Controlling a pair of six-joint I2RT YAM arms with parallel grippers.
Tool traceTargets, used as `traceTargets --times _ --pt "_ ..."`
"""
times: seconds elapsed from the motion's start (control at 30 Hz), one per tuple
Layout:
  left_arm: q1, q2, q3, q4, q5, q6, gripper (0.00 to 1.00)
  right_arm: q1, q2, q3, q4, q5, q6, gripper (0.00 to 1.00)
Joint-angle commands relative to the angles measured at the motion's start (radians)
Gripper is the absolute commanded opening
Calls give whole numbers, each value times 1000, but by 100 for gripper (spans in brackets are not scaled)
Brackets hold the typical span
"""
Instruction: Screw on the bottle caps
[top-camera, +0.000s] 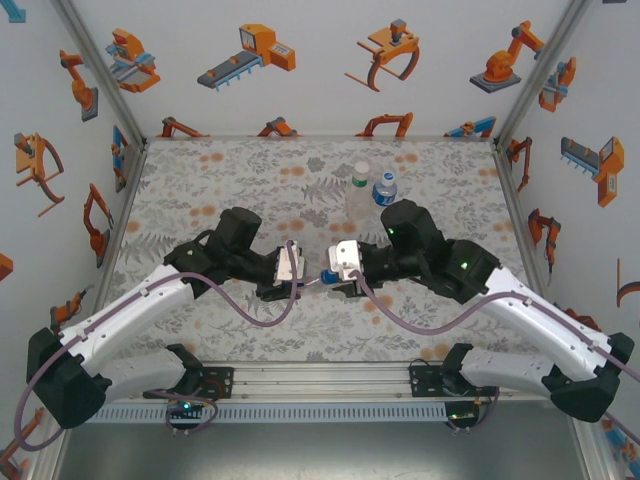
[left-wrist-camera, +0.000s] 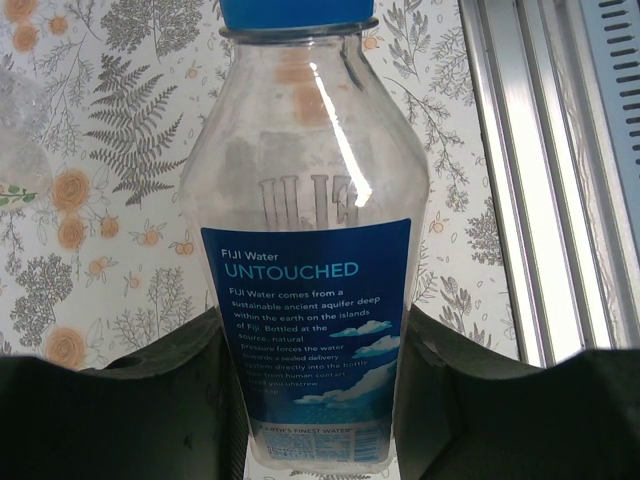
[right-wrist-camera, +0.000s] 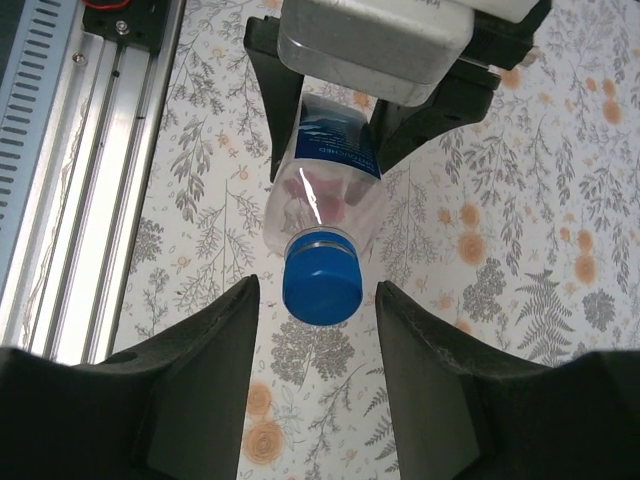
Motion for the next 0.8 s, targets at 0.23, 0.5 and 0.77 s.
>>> traceTargets --times 0.23,0.5,0.77 --pt "-3 2 25 3 38 20 0 0 7 -22 51 -30 -30 38" --pt "-3 2 27 3 37 19 0 1 -3 -47 92 -25 47 21" --pt "-3 5 29 3 34 20 0 1 -38 -123 246 175 625 0"
